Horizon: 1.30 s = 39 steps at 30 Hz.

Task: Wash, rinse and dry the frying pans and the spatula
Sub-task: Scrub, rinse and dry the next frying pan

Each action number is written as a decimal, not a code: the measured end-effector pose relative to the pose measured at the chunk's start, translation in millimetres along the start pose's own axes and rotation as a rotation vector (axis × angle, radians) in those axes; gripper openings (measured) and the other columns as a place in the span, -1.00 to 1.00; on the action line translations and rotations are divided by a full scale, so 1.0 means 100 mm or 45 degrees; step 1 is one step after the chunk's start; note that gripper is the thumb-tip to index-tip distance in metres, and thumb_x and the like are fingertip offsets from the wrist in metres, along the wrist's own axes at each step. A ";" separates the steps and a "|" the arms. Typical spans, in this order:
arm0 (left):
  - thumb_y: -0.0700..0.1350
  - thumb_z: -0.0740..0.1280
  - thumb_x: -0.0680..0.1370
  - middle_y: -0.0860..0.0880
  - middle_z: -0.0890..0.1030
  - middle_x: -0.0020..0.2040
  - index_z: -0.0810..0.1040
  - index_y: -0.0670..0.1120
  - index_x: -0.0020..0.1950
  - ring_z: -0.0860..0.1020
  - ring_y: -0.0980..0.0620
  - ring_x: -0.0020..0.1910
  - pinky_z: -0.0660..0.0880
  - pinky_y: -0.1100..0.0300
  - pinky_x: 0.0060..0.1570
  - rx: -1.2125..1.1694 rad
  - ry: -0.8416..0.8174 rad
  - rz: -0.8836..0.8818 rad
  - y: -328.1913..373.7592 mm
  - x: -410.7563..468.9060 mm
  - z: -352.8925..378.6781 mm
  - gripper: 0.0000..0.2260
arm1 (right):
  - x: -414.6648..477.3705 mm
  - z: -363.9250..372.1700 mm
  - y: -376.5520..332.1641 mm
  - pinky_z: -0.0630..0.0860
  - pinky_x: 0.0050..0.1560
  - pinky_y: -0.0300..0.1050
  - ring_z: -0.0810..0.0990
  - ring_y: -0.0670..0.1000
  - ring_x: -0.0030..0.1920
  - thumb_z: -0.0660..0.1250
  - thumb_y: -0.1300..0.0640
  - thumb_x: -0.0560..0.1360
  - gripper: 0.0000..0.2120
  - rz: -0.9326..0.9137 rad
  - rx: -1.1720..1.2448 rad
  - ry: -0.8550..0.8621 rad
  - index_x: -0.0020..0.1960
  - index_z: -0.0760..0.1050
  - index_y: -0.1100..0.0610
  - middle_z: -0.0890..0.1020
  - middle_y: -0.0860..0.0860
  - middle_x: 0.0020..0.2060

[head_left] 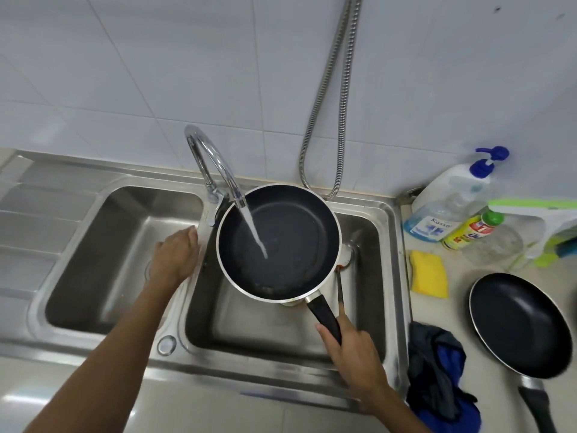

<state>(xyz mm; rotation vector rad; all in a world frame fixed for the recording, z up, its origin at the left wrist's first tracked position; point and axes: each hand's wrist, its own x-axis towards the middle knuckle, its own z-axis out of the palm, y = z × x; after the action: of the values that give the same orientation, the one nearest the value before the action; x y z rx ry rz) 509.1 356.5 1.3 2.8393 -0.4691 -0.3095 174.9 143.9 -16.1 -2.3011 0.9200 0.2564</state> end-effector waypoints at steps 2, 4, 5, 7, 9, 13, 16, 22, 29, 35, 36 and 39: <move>0.05 0.04 0.72 -0.20 0.67 -0.07 0.57 -0.14 0.00 0.62 -0.26 -0.09 0.52 -0.07 -0.06 -0.205 0.246 -0.039 0.09 -0.29 -0.03 -0.60 | 0.02 0.03 0.01 0.61 -0.24 -0.05 0.61 -0.01 -0.27 0.09 -0.42 0.54 -0.48 -0.020 -0.021 0.041 0.21 0.38 -0.02 0.58 -0.02 -0.25; 0.11 0.16 0.68 -0.10 0.69 -0.10 0.60 -0.07 0.04 0.64 -0.21 -0.10 0.52 -0.02 -0.10 -0.316 0.196 -0.107 0.23 -0.65 0.02 -0.68 | 0.06 0.06 -0.02 0.61 -0.26 0.03 0.61 0.04 -0.30 0.00 -0.50 0.49 -0.43 -0.060 -0.036 0.088 0.12 0.38 -0.05 0.58 0.00 -0.29; 0.14 0.20 0.66 -0.05 0.70 -0.14 0.60 -0.01 0.00 0.65 -0.19 -0.10 0.54 -0.01 -0.09 -0.336 0.100 -0.148 0.31 -0.84 0.10 -0.71 | 0.09 0.09 -0.02 0.60 -0.27 0.07 0.61 0.06 -0.30 -0.04 -0.53 0.47 -0.42 -0.086 -0.042 0.111 0.07 0.35 -0.06 0.57 0.02 -0.28; 0.14 0.25 0.62 0.05 0.70 -0.26 0.57 0.02 -0.13 0.68 -0.10 -0.12 0.57 0.03 -0.05 -0.401 -0.134 -0.238 0.51 -1.19 0.33 -0.74 | 0.15 0.13 -0.03 0.59 -0.27 0.11 0.61 0.11 -0.29 -0.08 -0.53 0.48 -0.44 -0.141 -0.058 0.162 0.01 0.32 -0.07 0.56 0.04 -0.25; 0.08 0.29 0.61 0.08 0.70 -0.32 0.57 0.01 -0.21 0.67 0.02 -0.19 0.60 0.06 -0.02 -0.525 -0.348 -0.252 0.74 -1.49 0.57 -0.75 | 0.17 0.15 -0.06 0.60 -0.26 0.11 0.62 0.12 -0.29 -0.06 -0.50 0.50 -0.46 -0.166 -0.066 0.179 0.02 0.34 -0.06 0.56 0.03 -0.27; 0.11 0.30 0.63 0.02 0.74 -0.20 0.68 -0.06 -0.08 0.70 0.07 -0.19 0.63 0.03 0.02 -0.941 -0.729 -0.194 1.29 -1.91 0.81 -0.70 | 0.14 0.19 -0.04 0.57 -0.28 0.12 0.64 0.19 -0.27 -0.10 -0.52 0.50 -0.43 -0.193 -0.020 0.230 0.03 0.35 -0.05 0.59 0.09 -0.23; 0.15 0.26 0.65 0.03 0.74 -0.07 0.67 -0.08 0.08 0.71 0.11 -0.07 0.62 0.19 0.01 -1.280 -0.862 -0.279 1.58 -1.99 0.80 -0.66 | 0.07 0.17 0.05 0.58 -0.33 0.08 0.61 0.06 -0.34 -0.16 -0.52 0.49 -0.45 -0.235 0.038 0.207 0.02 0.29 -0.10 0.60 0.03 -0.24; 0.15 0.33 0.62 0.00 0.75 0.05 0.64 -0.05 0.21 0.70 0.02 0.10 0.61 -0.01 0.17 -1.653 -0.916 -0.532 1.79 -1.92 0.92 -0.68 | 0.06 0.16 0.16 0.60 -0.33 0.04 0.64 -0.01 -0.34 -0.15 -0.57 0.46 -0.32 -0.225 0.097 0.167 0.11 0.38 -0.05 0.65 -0.03 -0.24; 0.04 0.38 0.61 -0.06 0.75 0.04 0.64 -0.14 0.18 0.68 -0.05 0.13 0.59 0.02 0.14 -1.782 -0.878 -0.654 1.81 -1.92 1.00 -0.72 | 0.04 0.08 0.19 0.58 -0.29 -0.07 0.65 -0.02 -0.29 -0.12 -0.53 0.46 -0.36 -0.267 0.047 0.130 0.18 0.36 -0.08 0.66 -0.05 -0.25; 0.06 0.42 0.58 -0.05 0.75 -0.07 0.64 -0.11 0.02 0.69 -0.02 0.01 0.54 -0.04 0.21 -1.715 -0.927 -0.653 1.85 -1.99 1.12 -0.77 | 0.04 0.02 0.35 0.59 -0.28 -0.07 0.67 0.00 -0.28 0.04 -0.47 0.48 -0.30 -0.196 0.109 0.039 0.32 0.44 0.04 0.68 -0.02 -0.25; 0.05 0.43 0.57 -0.06 0.75 -0.06 0.64 -0.13 0.03 0.70 -0.05 0.03 0.54 -0.07 0.26 -1.707 -0.919 -0.658 1.80 -2.01 1.12 -0.76 | 0.02 0.04 0.31 0.58 -0.28 -0.07 0.67 0.00 -0.28 0.07 -0.44 0.50 -0.37 -0.202 0.114 0.026 0.24 0.47 0.04 0.68 -0.02 -0.25; 0.02 0.44 0.57 -0.11 0.76 -0.04 0.66 -0.19 0.08 0.71 -0.10 0.06 0.57 -0.08 0.26 -1.668 -0.904 -0.693 1.63 -2.01 1.14 -0.73 | -0.06 0.11 0.19 0.52 -0.32 -0.19 0.65 0.03 -0.24 0.22 -0.26 0.58 -0.62 -0.182 0.082 -0.033 0.08 0.48 0.05 0.67 0.01 -0.23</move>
<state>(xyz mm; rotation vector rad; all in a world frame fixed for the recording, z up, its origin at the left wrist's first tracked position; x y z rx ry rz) 247.9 251.6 -28.3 1.4384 0.3462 -1.1907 157.9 143.2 -31.4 -2.2860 0.7361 0.1917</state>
